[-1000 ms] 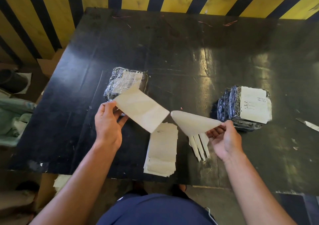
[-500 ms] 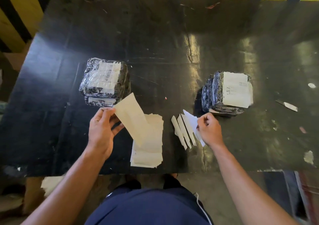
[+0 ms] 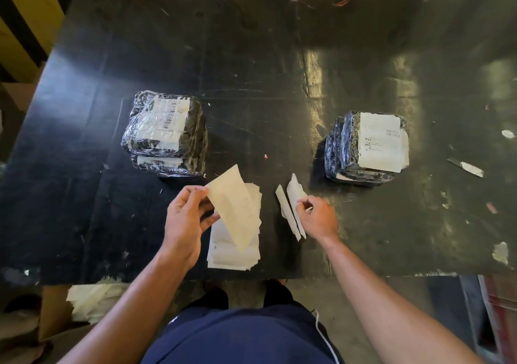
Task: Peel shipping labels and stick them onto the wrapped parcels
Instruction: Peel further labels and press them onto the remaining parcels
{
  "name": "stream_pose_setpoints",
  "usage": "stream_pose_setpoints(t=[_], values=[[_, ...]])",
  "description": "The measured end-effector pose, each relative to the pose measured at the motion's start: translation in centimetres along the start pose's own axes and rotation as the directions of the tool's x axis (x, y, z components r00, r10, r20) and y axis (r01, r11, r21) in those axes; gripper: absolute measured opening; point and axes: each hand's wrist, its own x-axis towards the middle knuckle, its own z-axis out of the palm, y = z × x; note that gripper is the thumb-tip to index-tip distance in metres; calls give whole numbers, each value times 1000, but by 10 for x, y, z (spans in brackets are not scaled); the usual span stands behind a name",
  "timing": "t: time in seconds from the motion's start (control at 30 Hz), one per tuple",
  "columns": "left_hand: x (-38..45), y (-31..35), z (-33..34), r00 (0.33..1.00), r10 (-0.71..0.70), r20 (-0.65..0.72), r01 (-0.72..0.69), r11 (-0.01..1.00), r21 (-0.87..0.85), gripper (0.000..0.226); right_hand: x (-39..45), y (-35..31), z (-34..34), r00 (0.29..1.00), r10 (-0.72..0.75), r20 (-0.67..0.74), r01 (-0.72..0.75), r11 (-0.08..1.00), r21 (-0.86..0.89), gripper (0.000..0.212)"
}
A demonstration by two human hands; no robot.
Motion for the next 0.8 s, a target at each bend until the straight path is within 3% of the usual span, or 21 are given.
stream_pose_setpoints(t=[0.13,0.23,0.37,0.47,0.63,0.8], values=[[0,3,4,1000,-1,8,1,1000,-8,13,-17,-5,-10,997,-60,-46,58,997,-41,26],[1,6,6,1000,-6,11,6,999,-34,12,-38,-27,-19,978,-161,-135,164,986,11,16],[2,12,7,1000,0,-9,0,998,-63,11,-80,-92,-32,864,-453,-220,481,871,97,11],[3,17,6,1000,8,-26,-10,995,-95,11,-101,-132,-30,791,-582,-189,602,796,71,19],[5,21,3,997,9,-71,-17,993,-116,13,-106,-163,-15,681,-717,-149,704,697,-136,24],[4,27,-2,997,-11,-78,-3,984,-180,19,-101,-175,-7,644,-752,-144,715,658,-238,13]])
